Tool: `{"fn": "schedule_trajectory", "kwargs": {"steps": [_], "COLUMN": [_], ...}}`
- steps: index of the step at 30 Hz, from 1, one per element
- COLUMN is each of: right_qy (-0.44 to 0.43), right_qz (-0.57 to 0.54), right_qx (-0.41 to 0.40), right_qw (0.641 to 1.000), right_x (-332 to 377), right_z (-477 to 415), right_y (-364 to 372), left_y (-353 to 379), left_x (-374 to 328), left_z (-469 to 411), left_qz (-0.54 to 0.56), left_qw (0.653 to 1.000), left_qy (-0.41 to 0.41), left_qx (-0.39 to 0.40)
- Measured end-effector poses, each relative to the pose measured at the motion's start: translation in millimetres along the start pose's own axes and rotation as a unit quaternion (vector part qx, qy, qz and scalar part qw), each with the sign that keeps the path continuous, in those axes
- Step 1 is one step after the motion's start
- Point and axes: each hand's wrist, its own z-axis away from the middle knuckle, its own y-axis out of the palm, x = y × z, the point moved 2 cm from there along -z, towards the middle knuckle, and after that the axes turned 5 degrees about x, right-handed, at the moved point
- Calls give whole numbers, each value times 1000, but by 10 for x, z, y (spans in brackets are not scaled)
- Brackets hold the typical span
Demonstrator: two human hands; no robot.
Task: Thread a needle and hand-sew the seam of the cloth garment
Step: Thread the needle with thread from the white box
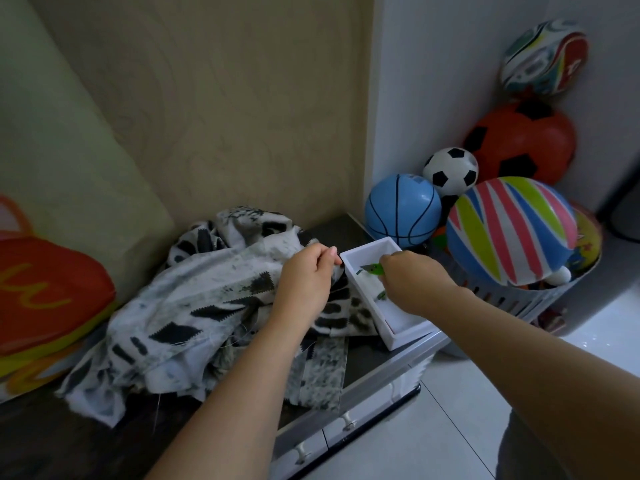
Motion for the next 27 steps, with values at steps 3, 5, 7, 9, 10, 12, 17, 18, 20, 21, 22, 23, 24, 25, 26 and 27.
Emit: {"fn": "schedule_trajectory", "kwargs": {"steps": [3, 5, 7, 9, 10, 12, 17, 18, 20, 21, 22, 23, 24, 25, 26, 27], "right_qy": [10, 21, 37, 52, 56, 59, 47, 37, 30, 36, 44, 55, 65, 75, 86, 102], "right_qz": [-19, -31, -38, 1, 30, 73, 73, 1, -288, -452, -584, -688, -765, -819, -855, -880], "right_qx": [16, 34, 35, 15, 4, -7, -55, -59, 14, 77, 138, 187, 211, 214, 202, 178], "right_qw": [1000, 999, 998, 999, 998, 996, 995, 998, 957, 888, 798, 699, 605, 528, 471, 429], "right_x": [-2, -24, -56, -65, -54, -34, 10, 45, 175, 270, 377, 487, 587, 669, 726, 765], "right_z": [1, 37, 104, 162, 180, 194, 167, 169, 192, 209, 233, 250, 254, 238, 207, 175], "right_y": [-16, -33, -52, -57, -46, -21, -91, -127, -130, -96, -50, 15, 77, 123, 148, 145], "left_y": [2, -1, -10, -27, -38, -55, -140, -156, -176, -176, -168, -161, -154, -148, -142, -140], "left_x": [0, 5, 13, 16, 12, 15, 44, 57, 79, 88, 95, 98, 98, 93, 95, 97], "left_z": [1, 4, 5, 7, 15, 34, 140, 157, 192, 206, 215, 227, 243, 263, 280, 297], "left_qz": [-2, -2, 1, 3, 3, 5, 4, 8, 10, 12, 14, 16, 17, 15, 11, 5], "left_qw": [1000, 1000, 1000, 1000, 1000, 1000, 1000, 1000, 1000, 1000, 1000, 1000, 1000, 1000, 1000, 999], "left_qy": [-3, -5, -7, -7, -6, -3, -6, -7, -11, -12, -12, -12, -14, -15, -16, -17], "left_qx": [1, 0, 1, 0, 0, -3, 5, 6, 9, 11, 11, 10, 10, 13, 20, 28]}}
